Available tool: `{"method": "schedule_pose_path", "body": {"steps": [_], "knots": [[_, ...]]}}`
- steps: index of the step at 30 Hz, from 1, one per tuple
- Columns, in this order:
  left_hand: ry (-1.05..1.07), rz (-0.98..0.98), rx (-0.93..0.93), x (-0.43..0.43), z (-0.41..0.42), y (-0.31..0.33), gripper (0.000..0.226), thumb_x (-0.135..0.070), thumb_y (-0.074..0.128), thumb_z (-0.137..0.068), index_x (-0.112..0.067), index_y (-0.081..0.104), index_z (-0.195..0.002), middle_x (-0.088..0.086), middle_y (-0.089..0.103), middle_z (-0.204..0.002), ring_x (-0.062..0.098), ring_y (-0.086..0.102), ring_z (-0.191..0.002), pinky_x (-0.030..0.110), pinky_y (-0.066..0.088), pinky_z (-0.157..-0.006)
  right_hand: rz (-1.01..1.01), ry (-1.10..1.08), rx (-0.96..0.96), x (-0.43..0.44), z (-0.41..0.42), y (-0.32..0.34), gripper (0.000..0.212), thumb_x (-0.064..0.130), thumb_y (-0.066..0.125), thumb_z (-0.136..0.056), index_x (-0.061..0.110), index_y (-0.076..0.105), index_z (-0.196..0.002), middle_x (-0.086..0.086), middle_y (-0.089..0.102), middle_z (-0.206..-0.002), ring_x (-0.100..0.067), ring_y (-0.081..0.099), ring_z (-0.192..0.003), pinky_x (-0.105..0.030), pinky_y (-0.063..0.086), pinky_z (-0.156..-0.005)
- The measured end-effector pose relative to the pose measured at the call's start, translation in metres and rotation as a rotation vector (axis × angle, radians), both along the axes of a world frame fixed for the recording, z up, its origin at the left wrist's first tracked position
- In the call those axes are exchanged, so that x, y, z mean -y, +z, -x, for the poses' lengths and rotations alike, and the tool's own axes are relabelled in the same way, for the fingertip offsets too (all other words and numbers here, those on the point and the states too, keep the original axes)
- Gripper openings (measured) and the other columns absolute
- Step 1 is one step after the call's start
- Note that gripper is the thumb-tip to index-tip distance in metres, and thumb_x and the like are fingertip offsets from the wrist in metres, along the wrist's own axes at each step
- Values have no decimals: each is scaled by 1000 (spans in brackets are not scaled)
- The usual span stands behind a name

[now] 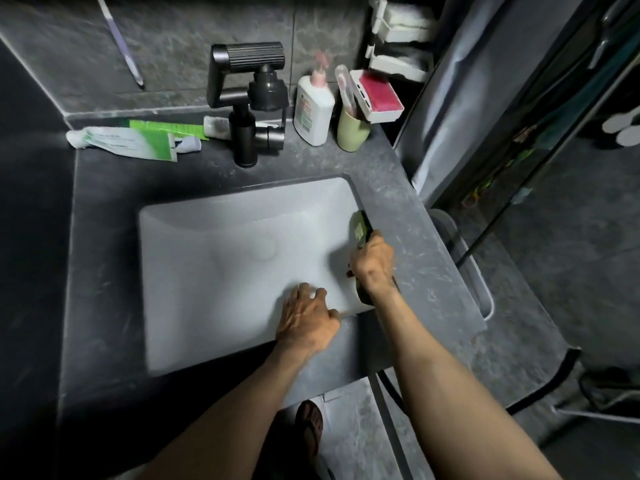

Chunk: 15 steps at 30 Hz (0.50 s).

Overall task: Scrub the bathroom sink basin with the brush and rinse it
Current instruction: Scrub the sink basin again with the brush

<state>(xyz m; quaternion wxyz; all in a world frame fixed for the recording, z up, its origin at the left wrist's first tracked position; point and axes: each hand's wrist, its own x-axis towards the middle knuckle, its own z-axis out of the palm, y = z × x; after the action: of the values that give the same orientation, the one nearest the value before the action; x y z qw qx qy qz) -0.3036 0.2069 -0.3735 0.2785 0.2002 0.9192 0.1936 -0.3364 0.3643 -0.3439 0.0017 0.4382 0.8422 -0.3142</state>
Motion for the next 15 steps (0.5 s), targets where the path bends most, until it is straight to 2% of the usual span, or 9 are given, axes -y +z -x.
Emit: {"method": "schedule_pose_path", "body": {"steps": [2, 4, 5, 7, 8, 9, 12, 13, 15], "knots": [[79, -79, 44, -2, 4, 5, 43, -30, 47, -96, -19, 58, -135, 4, 50, -142, 23, 41, -136, 35, 32, -117, -2, 37, 62, 8, -12, 3, 33, 4, 53, -82, 7, 53, -115, -22, 68, -104, -38, 66, -99, -39, 55, -85], [213, -224, 180, -12, 12, 5, 30, -30, 48, -100, -19, 67, -121, 5, 63, -130, 24, 56, -123, 30, 42, -102, 40, 95, 123, 21, -36, 0, 21, 9, 58, -84, 10, 53, -105, -14, 70, -91, -31, 68, -83, -25, 54, -68], [289, -286, 288, -19, 17, 3, 27, -36, 48, -100, -22, 69, -111, 6, 69, -119, 26, 62, -113, 30, 47, -92, 80, 112, 108, 27, -46, 0, 16, 14, 58, -87, 11, 52, -102, -12, 70, -87, -30, 68, -77, -23, 53, -62], [472, -435, 542, -37, 29, -9, 32, -52, 49, -90, -27, 67, -97, 10, 73, -107, 31, 69, -100, 40, 56, -89, 111, 116, 13, 34, -49, -2, 14, 23, 58, -91, 12, 54, -100, -13, 70, -89, -32, 67, -80, -28, 52, -65], [560, -513, 643, -45, 35, -15, 32, -52, 49, -90, -26, 66, -94, 13, 74, -106, 32, 70, -97, 47, 58, -89, 123, 131, -13, 37, -47, 1, 13, 23, 56, -93, 13, 57, -100, -13, 70, -92, -32, 67, -84, -28, 50, -68], [617, -579, 713, -54, 43, -19, 30, -46, 47, -96, -22, 65, -94, 15, 73, -104, 31, 69, -93, 46, 58, -87, 155, 162, -17, 36, -44, 3, 13, 21, 53, -95, 14, 61, -102, -12, 71, -93, -30, 67, -85, -26, 51, -69], [676, -567, 725, -60, 68, -15, 31, -34, 39, -108, -10, 59, -107, 13, 66, -89, 28, 65, -81, 41, 59, -77, 312, 315, 6, 25, -44, 15, 27, 8, 50, -95, 17, 73, -105, -3, 72, -93, -14, 67, -80, -9, 51, -71], [645, -531, 688, -57, 76, -18, 31, -31, 39, -108, -6, 56, -114, 14, 64, -91, 28, 65, -80, 44, 61, -78, 277, 349, -5, 19, -46, 18, 28, 8, 51, -94, 18, 75, -102, -2, 74, -93, -12, 68, -80, -12, 52, -78], [506, -398, 605, -53, 89, -23, 26, -26, 38, -108, -7, 50, -122, 13, 59, -94, 23, 59, -70, 39, 61, -68, -7, 380, -76, -1, -42, 17, 26, 14, 52, -89, 19, 76, -96, -5, 75, -95, -21, 70, -83, -27, 55, -81]]}}
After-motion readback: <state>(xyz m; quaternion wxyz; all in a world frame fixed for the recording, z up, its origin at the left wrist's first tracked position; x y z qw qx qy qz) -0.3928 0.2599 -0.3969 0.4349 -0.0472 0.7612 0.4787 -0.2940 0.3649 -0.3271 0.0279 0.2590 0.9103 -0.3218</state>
